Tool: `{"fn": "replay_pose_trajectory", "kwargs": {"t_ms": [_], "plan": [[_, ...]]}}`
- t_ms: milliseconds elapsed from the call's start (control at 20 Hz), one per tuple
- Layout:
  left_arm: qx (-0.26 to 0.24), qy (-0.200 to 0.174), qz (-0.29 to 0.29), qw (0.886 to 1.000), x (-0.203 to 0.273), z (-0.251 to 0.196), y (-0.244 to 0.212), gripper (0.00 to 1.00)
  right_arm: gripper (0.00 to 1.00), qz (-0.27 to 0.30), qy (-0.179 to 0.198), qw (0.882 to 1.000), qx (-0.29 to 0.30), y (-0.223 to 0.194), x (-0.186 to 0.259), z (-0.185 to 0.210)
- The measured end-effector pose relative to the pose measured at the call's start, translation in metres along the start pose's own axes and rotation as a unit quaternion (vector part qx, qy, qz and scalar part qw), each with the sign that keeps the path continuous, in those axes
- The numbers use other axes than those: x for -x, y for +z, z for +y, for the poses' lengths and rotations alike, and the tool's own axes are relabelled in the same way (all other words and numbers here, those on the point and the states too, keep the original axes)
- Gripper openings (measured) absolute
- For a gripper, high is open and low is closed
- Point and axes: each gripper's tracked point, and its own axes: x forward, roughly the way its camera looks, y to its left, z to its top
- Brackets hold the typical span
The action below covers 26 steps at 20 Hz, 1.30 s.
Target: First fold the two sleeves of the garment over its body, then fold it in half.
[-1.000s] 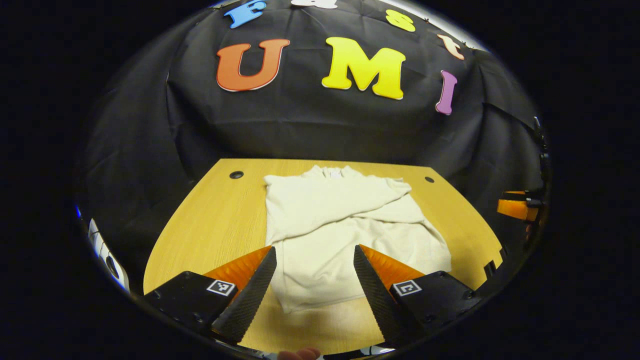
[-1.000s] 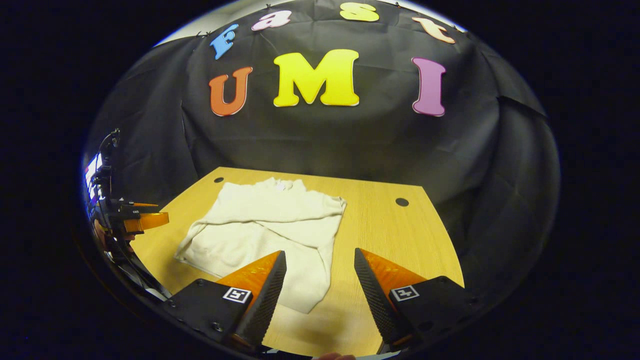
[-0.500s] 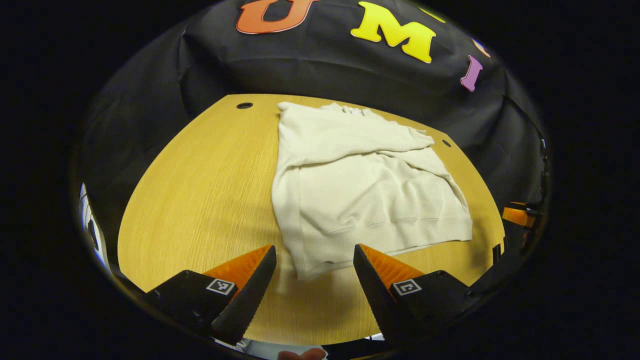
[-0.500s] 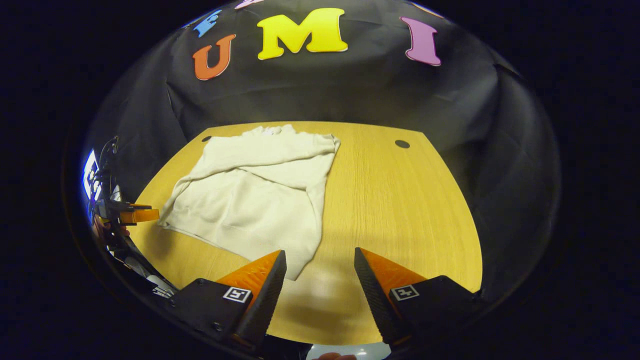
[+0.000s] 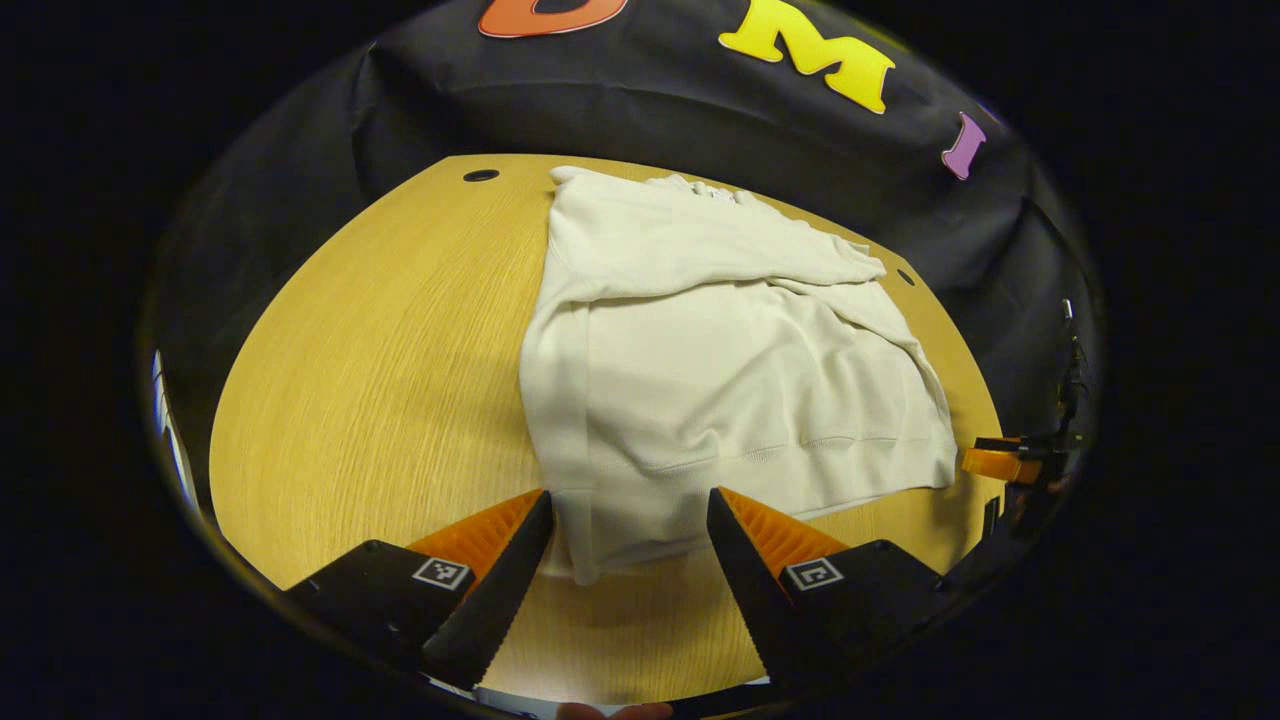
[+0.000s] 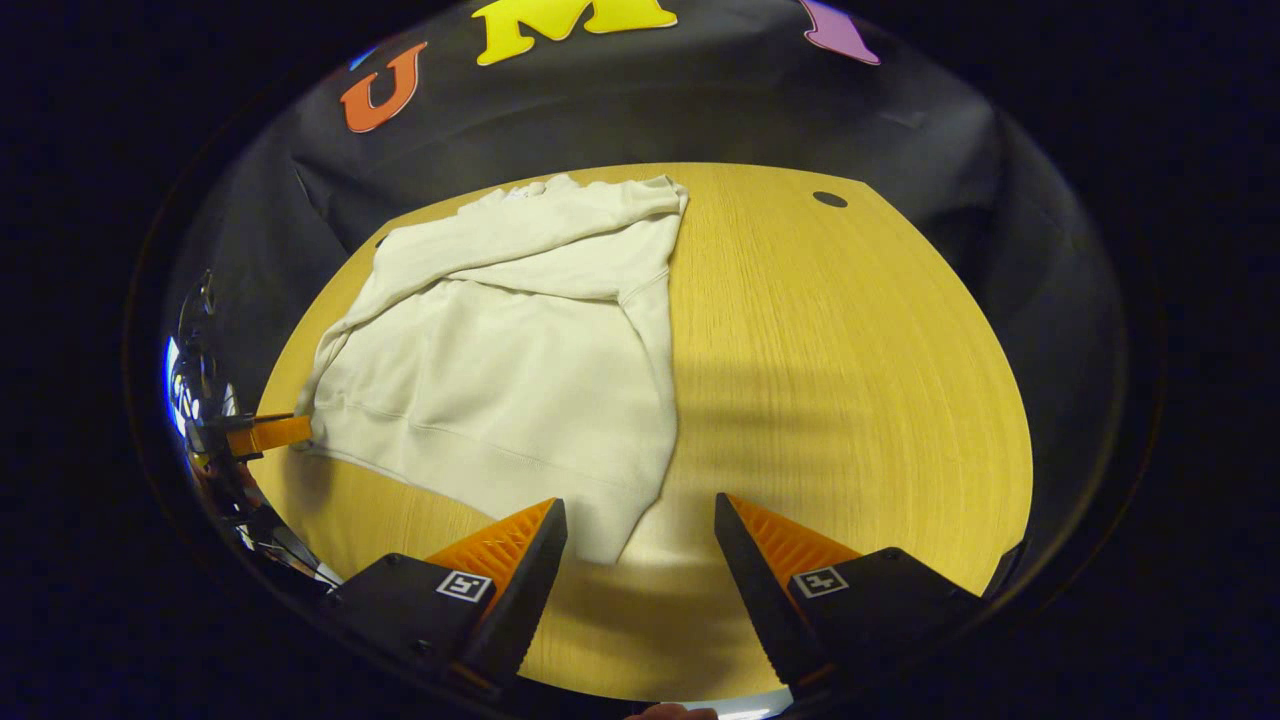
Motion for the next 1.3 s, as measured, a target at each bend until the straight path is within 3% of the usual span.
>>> {"fn": "replay_pose_trajectory", "kwargs": {"t_ms": [350,450,650,700,750,800,850,900,950,1000,1050,1100,1150,1300], "plan": [[0.030,0.014,0.011,0.999,-0.005,-0.001,0.001,0.96,0.93,0.020,-0.027,0.999,0.000,-0.004,-0.027,0.022],[0.046,0.033,0.019,0.998,-0.006,0.010,0.000,0.91,0.93,0.014,-0.039,0.999,0.005,-0.002,-0.029,0.022],[0.048,0.054,0.021,0.997,-0.007,0.017,-0.002,0.68,0.93,0.007,-0.038,0.999,-0.001,0.000,-0.030,0.025],[0.043,0.066,0.023,0.997,-0.007,0.021,-0.004,0.67,0.90,0.004,-0.036,0.999,-0.001,0.000,-0.033,0.026],[0.043,0.077,0.020,0.996,-0.007,0.027,-0.003,0.65,0.85,0.002,-0.034,0.999,-0.003,0.001,-0.032,0.025],[0.046,0.083,0.020,0.995,-0.007,0.030,-0.003,0.41,0.81,-0.001,-0.033,0.999,-0.007,0.001,-0.033,0.025],[0.048,0.084,0.016,0.995,-0.007,0.029,-0.002,0.41,0.74,-0.003,-0.025,1.000,-0.015,0.003,-0.034,0.027],[0.051,0.082,0.014,0.995,-0.006,0.028,-0.002,0.35,0.65,-0.005,-0.021,0.999,-0.025,0.003,-0.034,0.029],[0.053,0.078,0.011,0.995,-0.005,0.026,-0.001,0.27,0.49,-0.006,-0.011,0.999,-0.030,0.004,-0.035,0.031],[0.057,0.071,0.005,0.996,-0.005,0.026,-0.001,0.23,0.42,-0.006,-0.009,0.999,-0.033,0.004,-0.037,0.032],[0.064,0.063,-0.006,0.996,-0.004,0.025,0.001,0.20,0.27,-0.001,-0.006,1.000,-0.029,0.005,-0.037,0.032],[0.070,0.055,-0.013,0.996,-0.006,0.024,0.002,0.12,0.27,0.002,0.001,0.999,-0.032,0.004,-0.036,0.033],[0.072,0.049,-0.016,0.996,-0.006,0.023,0.003,0.10,0.11,0.004,0.008,0.999,-0.044,0.006,-0.037,0.036],[0.076,0.037,-0.022,0.996,0.000,0.020,0.006,0.04,0.11,0.007,0.027,0.995,-0.094,0.011,-0.032,0.037]]}}
